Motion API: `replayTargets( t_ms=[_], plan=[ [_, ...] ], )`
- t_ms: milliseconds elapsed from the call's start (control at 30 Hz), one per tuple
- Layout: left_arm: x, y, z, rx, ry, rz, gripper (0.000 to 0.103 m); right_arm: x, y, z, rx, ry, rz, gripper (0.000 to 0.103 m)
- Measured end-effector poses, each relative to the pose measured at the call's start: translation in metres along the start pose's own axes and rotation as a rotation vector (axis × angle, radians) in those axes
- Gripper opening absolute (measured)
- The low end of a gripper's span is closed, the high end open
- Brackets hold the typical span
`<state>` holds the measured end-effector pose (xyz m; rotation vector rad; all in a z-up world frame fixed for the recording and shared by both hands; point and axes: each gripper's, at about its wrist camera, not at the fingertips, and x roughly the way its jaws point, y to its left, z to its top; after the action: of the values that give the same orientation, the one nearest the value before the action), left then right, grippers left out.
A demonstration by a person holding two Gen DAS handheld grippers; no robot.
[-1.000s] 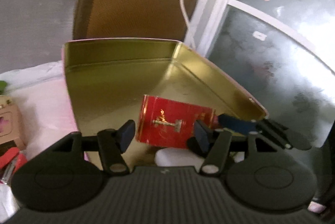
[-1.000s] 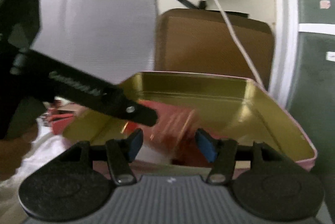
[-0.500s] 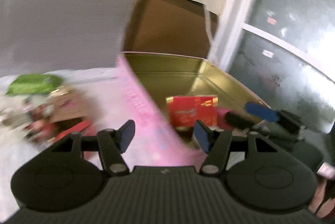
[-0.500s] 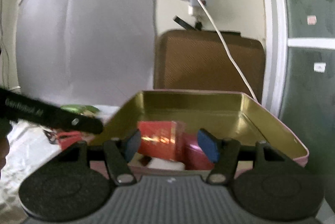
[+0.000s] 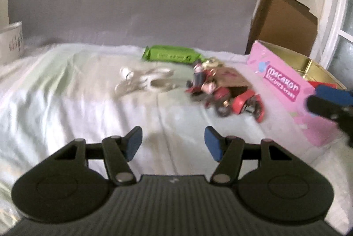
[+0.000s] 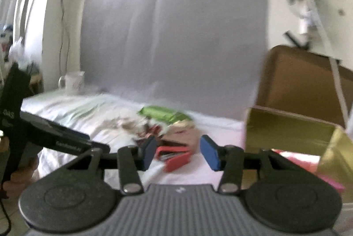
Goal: Organize rigid objects
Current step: 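Move the right tool toward the red stapler on the bed, then grasp the red stapler with the right gripper and lift it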
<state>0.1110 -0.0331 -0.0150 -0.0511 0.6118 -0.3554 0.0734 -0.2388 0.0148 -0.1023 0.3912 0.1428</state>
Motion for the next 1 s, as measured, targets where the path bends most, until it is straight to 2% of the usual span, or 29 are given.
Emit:
replayTargets(
  t_ms=[167,333,367,433,467,567,733,900,1000],
  plan=[
    [0.003,0.003,0.000,-0.023,-0.010,-0.024,0.066,0.047,0.002,-0.004,0.106,0.109,-0.017,0.044],
    [0.001,0.006,-0.002,-0.036,-0.022,-0.049,0.066,0.073,-0.003,-0.015,0.141,0.184,-0.056,0.042],
    [0.000,0.007,-0.003,-0.038,-0.024,-0.052,0.066,0.077,-0.005,-0.017,0.148,0.198,-0.060,0.039],
    [0.000,0.007,-0.003,-0.039,-0.028,-0.059,0.066,0.082,-0.012,-0.021,0.195,0.225,-0.026,0.013],
    [0.000,0.007,-0.003,-0.039,-0.029,-0.062,0.066,0.082,-0.016,-0.023,0.223,0.226,-0.018,0.012],
    [0.000,0.008,-0.003,-0.041,-0.028,-0.066,0.066,0.073,-0.020,-0.025,0.251,0.216,-0.008,0.009],
    [-0.001,0.007,-0.004,-0.041,-0.027,-0.066,0.066,0.045,-0.008,-0.033,0.217,0.228,0.040,0.008],
    [-0.002,0.009,-0.004,-0.052,-0.016,-0.077,0.066,0.001,0.024,-0.046,0.131,0.231,0.138,0.008],
    [-0.003,0.011,-0.004,-0.064,-0.014,-0.101,0.067,-0.026,0.043,-0.056,0.079,0.217,0.247,0.008]
  ],
)
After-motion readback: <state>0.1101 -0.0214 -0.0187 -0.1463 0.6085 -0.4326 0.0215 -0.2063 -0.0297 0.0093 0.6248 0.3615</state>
